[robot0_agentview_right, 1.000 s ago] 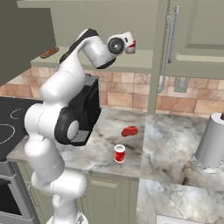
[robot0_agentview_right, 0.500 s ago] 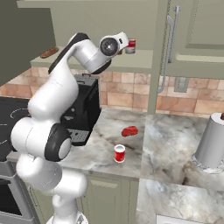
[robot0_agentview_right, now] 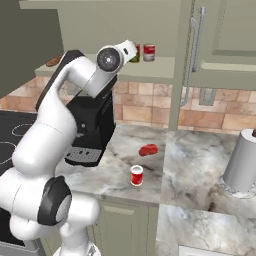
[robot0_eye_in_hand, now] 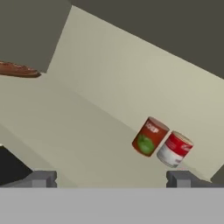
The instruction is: Pick the cans from the counter and place them in their designated side in the cabinet.
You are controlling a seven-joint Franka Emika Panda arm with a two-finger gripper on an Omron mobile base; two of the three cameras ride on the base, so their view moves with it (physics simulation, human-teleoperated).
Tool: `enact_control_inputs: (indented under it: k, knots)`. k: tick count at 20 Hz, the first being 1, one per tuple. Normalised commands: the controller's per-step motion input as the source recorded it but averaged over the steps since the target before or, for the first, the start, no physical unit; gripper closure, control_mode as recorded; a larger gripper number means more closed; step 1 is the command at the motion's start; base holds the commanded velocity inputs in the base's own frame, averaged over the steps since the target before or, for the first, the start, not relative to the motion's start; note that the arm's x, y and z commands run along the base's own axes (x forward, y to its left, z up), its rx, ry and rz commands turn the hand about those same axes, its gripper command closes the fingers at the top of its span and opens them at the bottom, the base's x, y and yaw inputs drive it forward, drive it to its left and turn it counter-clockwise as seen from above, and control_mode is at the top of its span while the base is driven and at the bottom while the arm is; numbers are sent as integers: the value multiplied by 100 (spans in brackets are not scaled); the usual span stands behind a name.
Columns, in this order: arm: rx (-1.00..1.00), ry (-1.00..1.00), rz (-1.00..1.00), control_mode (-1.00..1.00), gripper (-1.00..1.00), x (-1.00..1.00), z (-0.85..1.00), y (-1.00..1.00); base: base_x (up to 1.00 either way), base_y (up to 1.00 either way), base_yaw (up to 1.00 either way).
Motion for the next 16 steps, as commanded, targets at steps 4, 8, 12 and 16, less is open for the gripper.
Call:
enact_control_inputs:
  k: [4, 8, 12, 16]
  knots:
    - [-5, 0, 0, -100, -100, -84, 0, 17, 0, 0, 0]
    - [-4, 4, 0, -100, -100, -76, -4, 16, 0, 0, 0]
    - [0, 11, -5, -100, -100, -70, -5, 12, 0, 0, 0]
    - [0, 16, -7, -100, -100, -73, -7, 11, 0, 0, 0]
